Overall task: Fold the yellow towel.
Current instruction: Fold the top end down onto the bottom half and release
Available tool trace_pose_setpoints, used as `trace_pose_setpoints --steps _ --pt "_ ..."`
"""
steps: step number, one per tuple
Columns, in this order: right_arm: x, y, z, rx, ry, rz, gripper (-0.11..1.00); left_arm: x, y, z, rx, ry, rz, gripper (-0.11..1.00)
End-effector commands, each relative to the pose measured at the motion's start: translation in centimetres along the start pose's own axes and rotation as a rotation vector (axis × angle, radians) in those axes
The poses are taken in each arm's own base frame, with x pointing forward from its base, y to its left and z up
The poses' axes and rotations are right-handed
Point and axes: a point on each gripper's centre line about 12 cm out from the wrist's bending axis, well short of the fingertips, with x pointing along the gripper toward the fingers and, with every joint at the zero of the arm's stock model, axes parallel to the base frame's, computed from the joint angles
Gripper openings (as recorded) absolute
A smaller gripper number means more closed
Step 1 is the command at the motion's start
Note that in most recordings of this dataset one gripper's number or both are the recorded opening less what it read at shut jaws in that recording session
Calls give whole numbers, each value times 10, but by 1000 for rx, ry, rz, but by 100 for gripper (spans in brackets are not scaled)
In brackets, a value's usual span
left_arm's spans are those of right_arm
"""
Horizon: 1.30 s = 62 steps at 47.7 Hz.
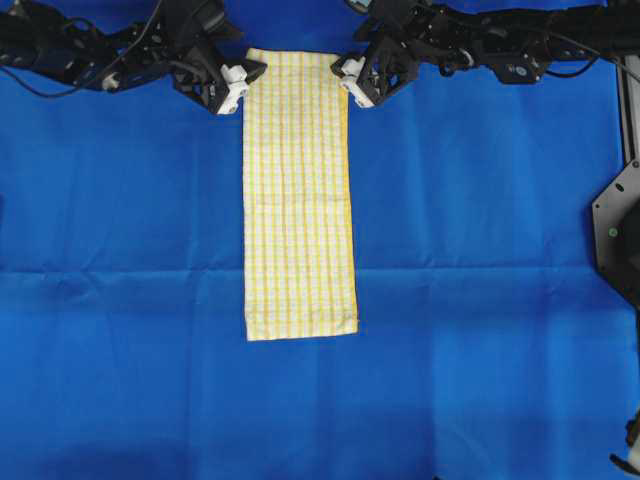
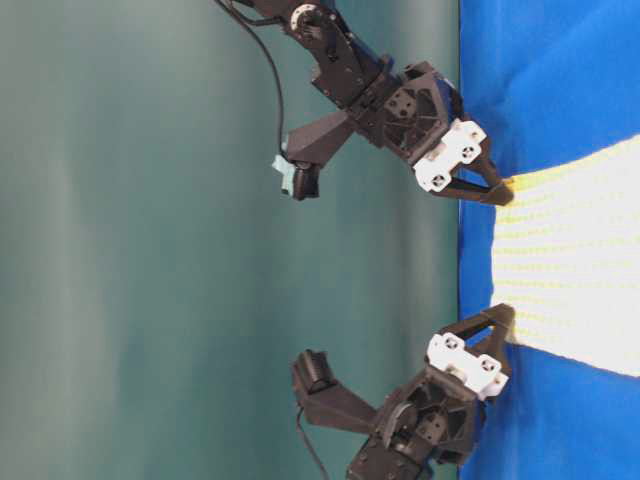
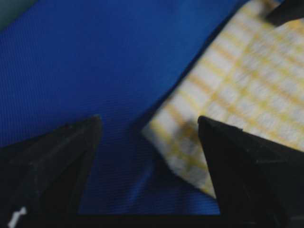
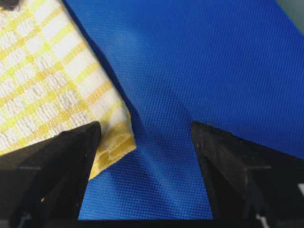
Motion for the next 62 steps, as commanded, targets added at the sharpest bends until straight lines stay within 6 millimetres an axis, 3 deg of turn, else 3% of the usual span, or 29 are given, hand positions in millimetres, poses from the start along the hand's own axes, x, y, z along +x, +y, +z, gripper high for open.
trace_pose_setpoints --steps 1,4,12,16,19,32,50,62 --pt "0 2 10 24 -27 4 72 1 6 12 -9 -36 10 70" --pt "2 1 7 29 -21 2 61 1 8 12 -11 -36 14 61" --pt "4 0 7 44 -25 0 18 1 8 11 36 -33 14 28" --pt "4 0 7 58 -31 0 7 1 8 12 71 -34 14 12" --pt "4 0 7 62 -32 0 7 2 7 13 84 -37 14 6" --pt "1 1 10 67 -41 2 7 2 7 24 91 -57 14 6" --pt "-36 8 40 66 -137 31 7 -24 1 57 109 -106 3 6" --pt "-48 9 40 67 -145 36 7 -37 -9 68 129 -126 -15 6"
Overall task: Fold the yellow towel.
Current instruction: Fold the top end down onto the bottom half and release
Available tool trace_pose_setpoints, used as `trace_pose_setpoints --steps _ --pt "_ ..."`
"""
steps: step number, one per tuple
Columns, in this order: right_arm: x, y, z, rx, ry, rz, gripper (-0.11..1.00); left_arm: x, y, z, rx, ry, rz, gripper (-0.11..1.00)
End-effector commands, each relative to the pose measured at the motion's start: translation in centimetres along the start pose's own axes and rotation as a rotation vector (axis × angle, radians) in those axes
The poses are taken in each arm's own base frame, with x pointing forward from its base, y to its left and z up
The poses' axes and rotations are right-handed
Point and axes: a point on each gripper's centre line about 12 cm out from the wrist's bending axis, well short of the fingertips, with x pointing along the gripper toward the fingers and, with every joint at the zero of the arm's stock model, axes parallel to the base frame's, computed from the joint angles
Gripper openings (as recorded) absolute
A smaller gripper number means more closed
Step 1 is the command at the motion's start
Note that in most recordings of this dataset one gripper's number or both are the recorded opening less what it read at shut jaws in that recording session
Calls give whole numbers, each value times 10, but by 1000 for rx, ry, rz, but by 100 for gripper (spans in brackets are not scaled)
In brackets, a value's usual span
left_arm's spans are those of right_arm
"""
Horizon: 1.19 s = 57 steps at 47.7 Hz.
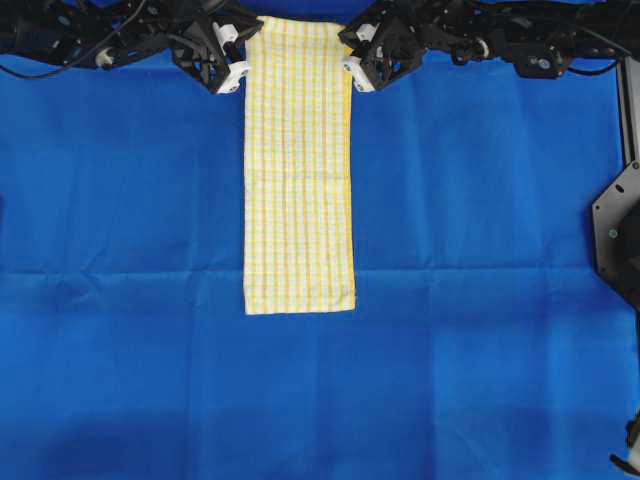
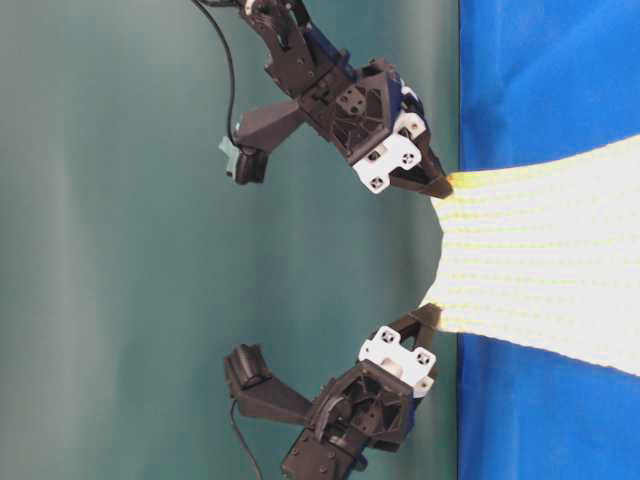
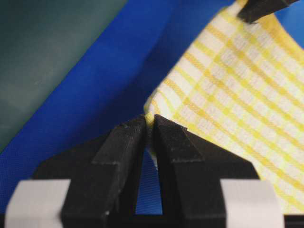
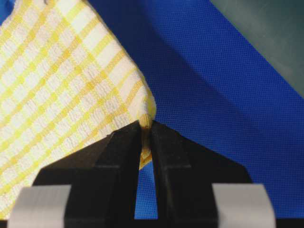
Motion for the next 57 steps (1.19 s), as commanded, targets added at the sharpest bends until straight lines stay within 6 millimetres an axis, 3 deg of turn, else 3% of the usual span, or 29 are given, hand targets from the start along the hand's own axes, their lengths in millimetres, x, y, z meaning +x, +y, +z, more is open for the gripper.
trace_pose_setpoints --steps 1,15,33,57 --pt "-12 4 13 3 -42 14 7 -10 -2 16 5 -45 -5 6" --pt "-30 28 -2 -26 -32 66 7 -28 -35 15 34 -54 -77 6" --pt "-72 82 -46 -64 -22 208 7 -83 -116 0 101 -74 -290 6" --pt "-109 154 -107 -121 85 393 7 -130 -208 -33 182 -40 -555 6"
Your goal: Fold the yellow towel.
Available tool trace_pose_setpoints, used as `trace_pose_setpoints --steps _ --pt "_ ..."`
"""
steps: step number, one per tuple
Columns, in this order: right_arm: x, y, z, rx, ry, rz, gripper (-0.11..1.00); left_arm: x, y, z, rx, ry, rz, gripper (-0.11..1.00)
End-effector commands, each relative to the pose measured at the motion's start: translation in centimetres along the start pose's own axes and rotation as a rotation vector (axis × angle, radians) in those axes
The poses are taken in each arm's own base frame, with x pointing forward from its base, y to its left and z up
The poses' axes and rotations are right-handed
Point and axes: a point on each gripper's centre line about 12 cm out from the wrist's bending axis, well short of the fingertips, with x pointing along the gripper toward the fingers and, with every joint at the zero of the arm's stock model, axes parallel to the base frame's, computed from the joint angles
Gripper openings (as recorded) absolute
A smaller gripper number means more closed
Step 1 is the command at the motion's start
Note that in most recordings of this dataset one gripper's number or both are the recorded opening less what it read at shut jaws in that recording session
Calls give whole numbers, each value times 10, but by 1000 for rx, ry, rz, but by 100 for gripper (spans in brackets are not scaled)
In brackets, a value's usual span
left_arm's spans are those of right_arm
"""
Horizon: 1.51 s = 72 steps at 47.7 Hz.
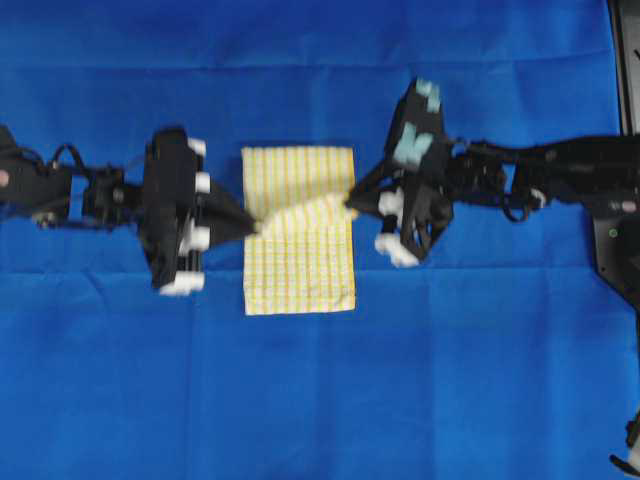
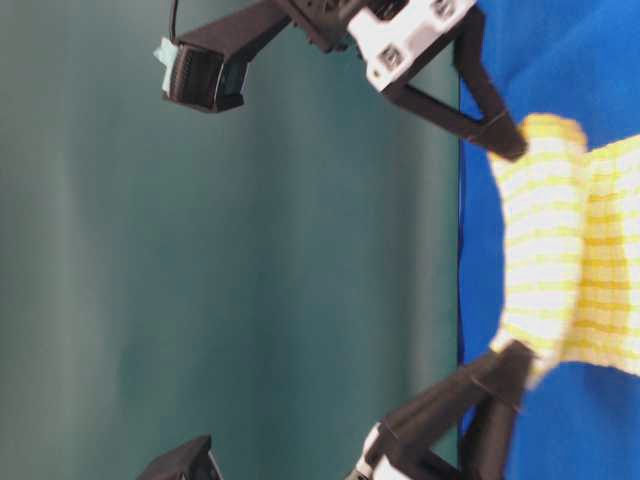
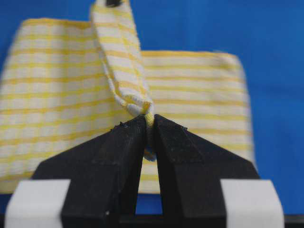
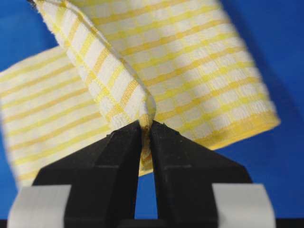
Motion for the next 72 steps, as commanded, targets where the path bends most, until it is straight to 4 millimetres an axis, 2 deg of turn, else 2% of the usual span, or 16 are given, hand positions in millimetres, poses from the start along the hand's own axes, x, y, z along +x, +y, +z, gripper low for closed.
trace_pose_setpoints --steps 1,10,17,31,52,54,57,59,65,69,72 --pt "-5 17 0 -5 -15 44 7 -1 -15 7 15 -28 -38 6" --pt "-7 36 -14 -32 16 86 7 -1 -37 5 45 -22 -92 6" --pt "-5 40 -19 -43 31 94 7 1 -44 -1 56 -3 -111 6" --pt "9 41 -30 -56 73 80 7 15 -44 -22 57 66 -103 6" --pt "16 46 -33 -65 85 82 7 19 -35 -18 43 50 -82 6" --pt "17 46 -33 -63 84 83 8 20 -35 -18 42 50 -80 9" --pt "16 47 -33 -66 84 85 8 21 -35 -17 41 47 -80 20" --pt "17 47 -32 -65 80 87 13 21 -35 -17 43 47 -80 30" --pt "16 53 -26 -64 63 100 50 18 -34 -14 43 45 -79 54" --pt "11 57 -19 -69 45 115 73 13 -35 -10 45 44 -82 53" --pt "4 59 -15 -75 30 125 81 7 -34 -5 45 45 -82 51"
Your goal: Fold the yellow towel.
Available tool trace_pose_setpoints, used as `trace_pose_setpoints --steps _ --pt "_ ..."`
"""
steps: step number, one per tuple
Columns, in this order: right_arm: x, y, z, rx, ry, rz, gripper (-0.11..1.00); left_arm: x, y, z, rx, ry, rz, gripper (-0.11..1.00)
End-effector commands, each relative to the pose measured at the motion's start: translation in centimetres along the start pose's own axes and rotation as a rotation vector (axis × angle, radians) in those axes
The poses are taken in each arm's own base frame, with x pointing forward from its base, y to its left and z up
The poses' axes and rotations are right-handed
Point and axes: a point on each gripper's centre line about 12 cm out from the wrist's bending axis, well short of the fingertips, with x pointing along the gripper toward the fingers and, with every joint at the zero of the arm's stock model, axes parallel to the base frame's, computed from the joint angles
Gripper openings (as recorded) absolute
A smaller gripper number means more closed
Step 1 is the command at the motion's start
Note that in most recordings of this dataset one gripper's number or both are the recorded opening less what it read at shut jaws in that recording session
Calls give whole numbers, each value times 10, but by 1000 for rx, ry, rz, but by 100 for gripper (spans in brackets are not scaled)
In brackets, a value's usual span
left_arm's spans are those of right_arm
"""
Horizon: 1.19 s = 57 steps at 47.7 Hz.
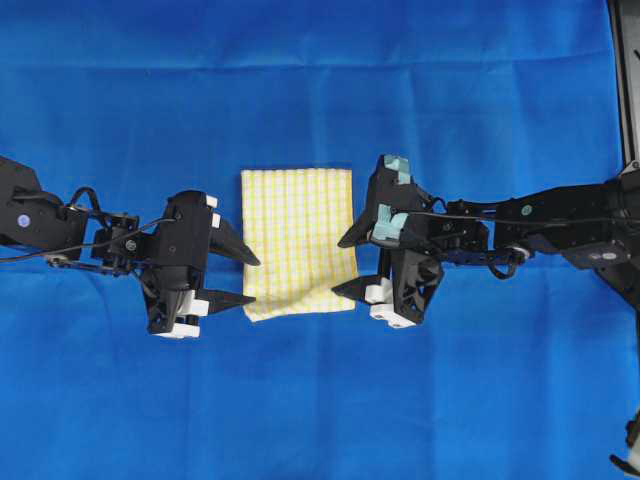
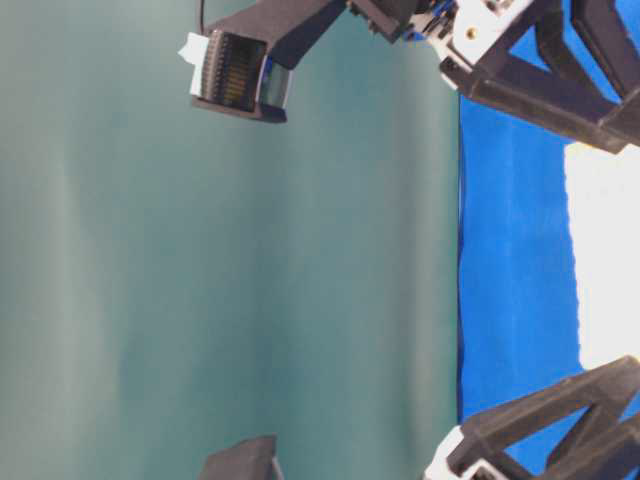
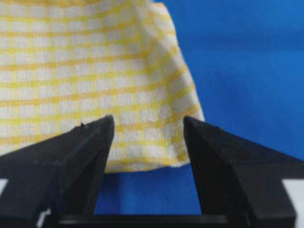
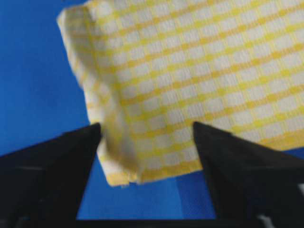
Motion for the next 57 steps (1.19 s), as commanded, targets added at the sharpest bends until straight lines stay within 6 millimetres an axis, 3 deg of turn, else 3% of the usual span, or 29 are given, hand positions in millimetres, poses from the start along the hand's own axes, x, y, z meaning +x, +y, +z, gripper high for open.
trace_pose_setpoints --steps 1,16,31,46,57 --pt "-15 12 19 -7 -64 40 81 -13 -1 20 0 -47 -4 50" --pt "-80 19 33 -77 -165 117 74 -71 -3 41 5 -125 -17 48" --pt "-151 -1 17 -148 -263 150 74 -129 2 31 -3 -245 -15 48" --pt "-190 -25 -7 -193 -324 139 74 -174 9 13 -9 -363 -5 48" --pt "-205 -38 -27 -215 -360 138 74 -190 18 -10 -25 -396 29 48"
